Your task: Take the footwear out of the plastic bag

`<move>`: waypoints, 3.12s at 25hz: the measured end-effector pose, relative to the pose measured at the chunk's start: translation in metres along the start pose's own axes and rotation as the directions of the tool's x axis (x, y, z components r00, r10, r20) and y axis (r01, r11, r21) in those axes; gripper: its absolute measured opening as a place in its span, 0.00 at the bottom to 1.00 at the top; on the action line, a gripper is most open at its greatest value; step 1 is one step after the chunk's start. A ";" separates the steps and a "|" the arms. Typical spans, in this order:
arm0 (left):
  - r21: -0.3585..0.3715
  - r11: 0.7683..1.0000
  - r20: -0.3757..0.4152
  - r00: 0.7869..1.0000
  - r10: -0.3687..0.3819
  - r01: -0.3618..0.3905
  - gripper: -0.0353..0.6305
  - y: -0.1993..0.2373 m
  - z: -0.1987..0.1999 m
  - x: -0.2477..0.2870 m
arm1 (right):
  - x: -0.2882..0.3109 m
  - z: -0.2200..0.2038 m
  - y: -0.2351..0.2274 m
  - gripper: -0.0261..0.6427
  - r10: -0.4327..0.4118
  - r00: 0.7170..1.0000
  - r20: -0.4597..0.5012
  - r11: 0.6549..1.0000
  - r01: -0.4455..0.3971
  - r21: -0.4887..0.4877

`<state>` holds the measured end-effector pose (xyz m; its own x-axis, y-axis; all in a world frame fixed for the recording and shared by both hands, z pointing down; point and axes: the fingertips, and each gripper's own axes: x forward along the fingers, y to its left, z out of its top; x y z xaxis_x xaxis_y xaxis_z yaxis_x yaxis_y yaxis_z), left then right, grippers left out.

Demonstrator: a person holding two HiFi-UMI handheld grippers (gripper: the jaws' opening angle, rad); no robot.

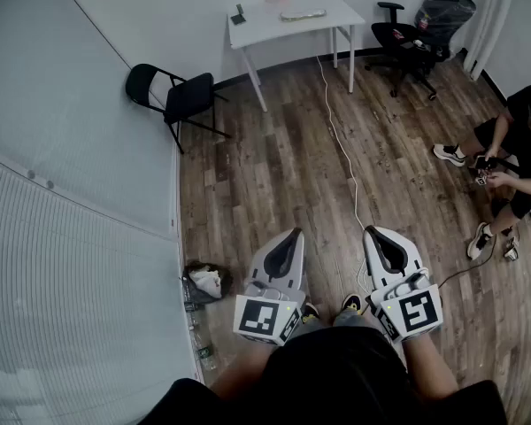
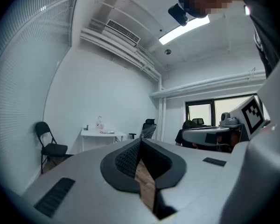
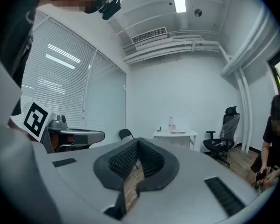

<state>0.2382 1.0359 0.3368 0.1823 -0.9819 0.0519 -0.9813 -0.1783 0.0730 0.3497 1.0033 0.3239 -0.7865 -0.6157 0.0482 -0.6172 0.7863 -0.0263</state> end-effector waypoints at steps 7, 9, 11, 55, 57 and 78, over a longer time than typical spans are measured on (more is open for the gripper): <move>-0.003 1.000 -0.002 1.000 -0.005 0.005 0.09 0.025 -0.005 -0.021 | 0.011 -0.008 0.027 0.06 -0.010 1.000 -0.008 1.000 0.010 -0.009; -0.008 1.000 -0.001 1.000 -0.003 0.003 0.09 0.031 -0.007 -0.027 | 0.012 -0.010 0.034 0.06 -0.016 1.000 -0.013 1.000 0.016 -0.006; -0.012 1.000 0.000 1.000 -0.005 0.005 0.09 0.036 -0.006 -0.029 | 0.014 -0.011 0.034 0.06 -0.025 1.000 -0.017 1.000 0.025 -0.003; 0.077 0.996 -0.078 0.995 0.056 -0.050 0.08 0.110 0.023 0.292 | 0.235 -0.013 -0.234 0.06 0.067 0.995 0.078 0.967 -0.084 0.242; 0.075 0.997 -0.077 0.996 0.040 -0.034 0.08 0.114 0.024 0.304 | 0.244 -0.010 -0.242 0.06 0.051 0.995 0.080 0.967 -0.069 0.245; 0.068 0.997 -0.025 0.999 0.042 -0.041 0.08 0.251 0.056 0.392 | 0.401 0.013 -0.241 0.06 0.050 0.998 -0.034 0.992 -0.046 0.117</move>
<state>0.0600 0.6029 0.3196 0.1420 -0.9867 0.0796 -0.9898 -0.1422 0.0027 0.1833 0.5662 0.3368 -0.8152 -0.5735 0.0810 -0.5789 0.8024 -0.1448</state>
